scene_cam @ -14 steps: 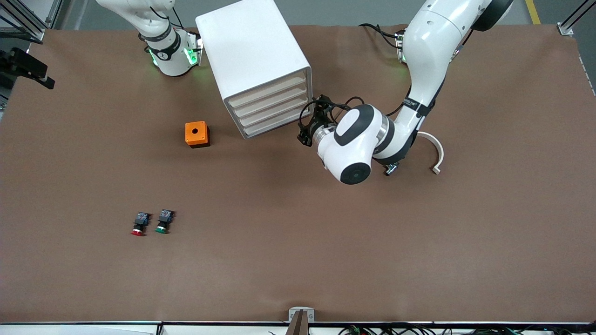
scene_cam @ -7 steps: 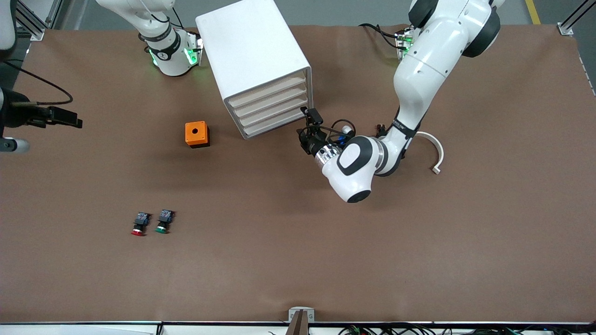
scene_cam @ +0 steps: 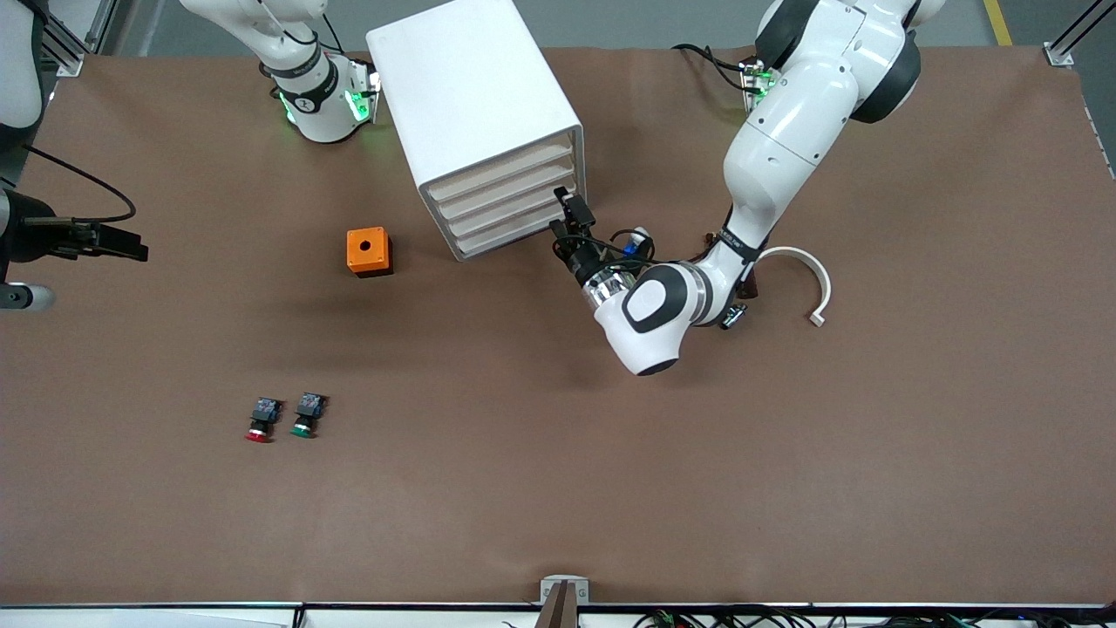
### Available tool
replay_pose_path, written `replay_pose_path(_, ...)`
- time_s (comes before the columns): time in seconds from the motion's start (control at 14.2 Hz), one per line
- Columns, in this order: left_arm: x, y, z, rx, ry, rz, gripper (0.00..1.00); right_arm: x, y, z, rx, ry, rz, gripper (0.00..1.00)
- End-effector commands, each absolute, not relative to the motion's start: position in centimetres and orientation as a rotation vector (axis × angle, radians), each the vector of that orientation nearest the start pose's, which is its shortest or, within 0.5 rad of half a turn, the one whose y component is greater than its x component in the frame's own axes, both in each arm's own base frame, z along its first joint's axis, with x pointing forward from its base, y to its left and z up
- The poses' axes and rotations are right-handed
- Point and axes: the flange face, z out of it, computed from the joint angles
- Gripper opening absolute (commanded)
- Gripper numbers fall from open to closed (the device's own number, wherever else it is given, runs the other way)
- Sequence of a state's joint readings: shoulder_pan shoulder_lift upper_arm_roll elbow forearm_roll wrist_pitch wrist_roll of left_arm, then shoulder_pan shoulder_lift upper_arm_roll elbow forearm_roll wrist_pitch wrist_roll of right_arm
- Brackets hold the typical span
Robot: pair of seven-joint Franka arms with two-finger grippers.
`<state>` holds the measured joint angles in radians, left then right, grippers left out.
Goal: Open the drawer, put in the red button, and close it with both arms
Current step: 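Pull the drawer open with the left gripper while the right gripper reaches the buttons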
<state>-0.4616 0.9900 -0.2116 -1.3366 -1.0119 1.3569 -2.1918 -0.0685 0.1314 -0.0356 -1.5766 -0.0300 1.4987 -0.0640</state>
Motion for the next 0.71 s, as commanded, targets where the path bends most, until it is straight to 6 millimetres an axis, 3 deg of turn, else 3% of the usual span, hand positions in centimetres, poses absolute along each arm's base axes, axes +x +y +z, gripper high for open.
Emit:
replay_pose_path(0.0,46.2,-47.1,16.2,-1.053,-1.551,1.562,0.68,58.5,-6.7,49.6,-3.168,0.103,0.283,1.00)
replay_pose_path(0.07,45.9,-47.2,16.0,-1.039,-1.550,1.550,0.61,59.1,-6.9,47.4,-3.170,0.104,0.274,1.00)
replay_pose_path(0.28,45.2,-48.0,16.3,-1.047,-1.536,1.548,0.51,60.8,-7.6,42.2,-3.169,0.220,0.242,1.00)
replay_pose_path(0.64,43.3,-49.6,16.4,-1.004,-1.529,1.470,0.49,62.7,-7.6,36.5,-3.170,0.313,0.165,1.00)
